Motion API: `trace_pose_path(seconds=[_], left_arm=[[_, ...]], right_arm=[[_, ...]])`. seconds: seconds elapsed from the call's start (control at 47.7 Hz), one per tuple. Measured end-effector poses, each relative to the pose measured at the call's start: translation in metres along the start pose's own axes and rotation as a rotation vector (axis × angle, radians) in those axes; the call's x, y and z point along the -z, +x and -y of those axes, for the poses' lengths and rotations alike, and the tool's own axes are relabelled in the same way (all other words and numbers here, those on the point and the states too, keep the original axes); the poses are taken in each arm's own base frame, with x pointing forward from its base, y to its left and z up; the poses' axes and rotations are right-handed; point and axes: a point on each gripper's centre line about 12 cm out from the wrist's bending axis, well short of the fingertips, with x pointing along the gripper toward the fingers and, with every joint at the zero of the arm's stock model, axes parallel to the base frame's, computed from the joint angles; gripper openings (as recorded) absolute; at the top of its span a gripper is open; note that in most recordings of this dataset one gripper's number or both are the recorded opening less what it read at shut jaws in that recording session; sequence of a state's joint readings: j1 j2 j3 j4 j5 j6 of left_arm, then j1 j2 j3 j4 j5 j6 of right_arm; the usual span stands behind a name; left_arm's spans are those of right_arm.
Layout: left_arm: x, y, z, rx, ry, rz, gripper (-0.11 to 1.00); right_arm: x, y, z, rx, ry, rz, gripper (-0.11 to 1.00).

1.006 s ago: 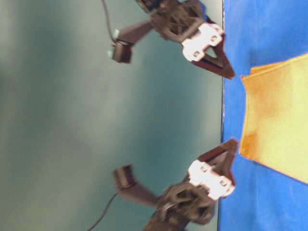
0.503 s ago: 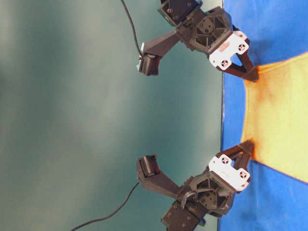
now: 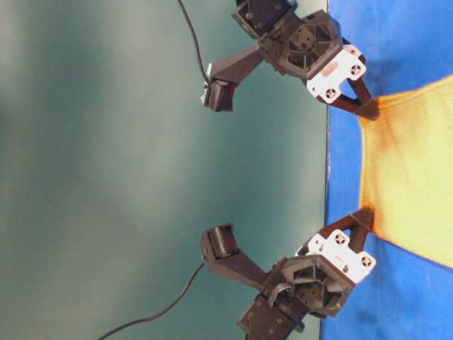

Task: Fold the orange towel.
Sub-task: 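Fold the far end toward the near end with both grippers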

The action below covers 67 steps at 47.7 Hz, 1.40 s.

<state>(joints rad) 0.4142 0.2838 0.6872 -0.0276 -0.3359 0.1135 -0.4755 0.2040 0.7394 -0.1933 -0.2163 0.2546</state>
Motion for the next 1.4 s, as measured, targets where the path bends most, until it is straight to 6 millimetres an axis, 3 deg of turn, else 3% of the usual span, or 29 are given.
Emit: trace_pose_path(seconds=[0.147, 0.524, 0.901, 1.089, 1.404], left_arm=[[-0.008, -0.006, -0.009, -0.018, 0.009, 0.014, 0.02], [-0.022, -0.008, -0.039, -0.074, 0.049, 0.019, 0.02], [-0.033, -0.013, -0.041, -0.074, 0.063, 0.011, 0.02], [-0.045, -0.037, -0.026, -0.047, 0.086, 0.046, 0.02], [-0.041, -0.072, 0.037, 0.083, 0.180, 0.078, 0.02]], right_arm=[[-0.005, -0.003, 0.001, 0.001, 0.001, 0.017, 0.02], [-0.025, -0.008, 0.026, 0.049, 0.038, 0.071, 0.02], [-0.033, -0.013, 0.027, 0.053, 0.046, 0.092, 0.02], [-0.041, -0.033, 0.011, 0.027, 0.026, 0.119, 0.02], [-0.026, -0.062, -0.042, -0.084, -0.044, 0.112, 0.02]])
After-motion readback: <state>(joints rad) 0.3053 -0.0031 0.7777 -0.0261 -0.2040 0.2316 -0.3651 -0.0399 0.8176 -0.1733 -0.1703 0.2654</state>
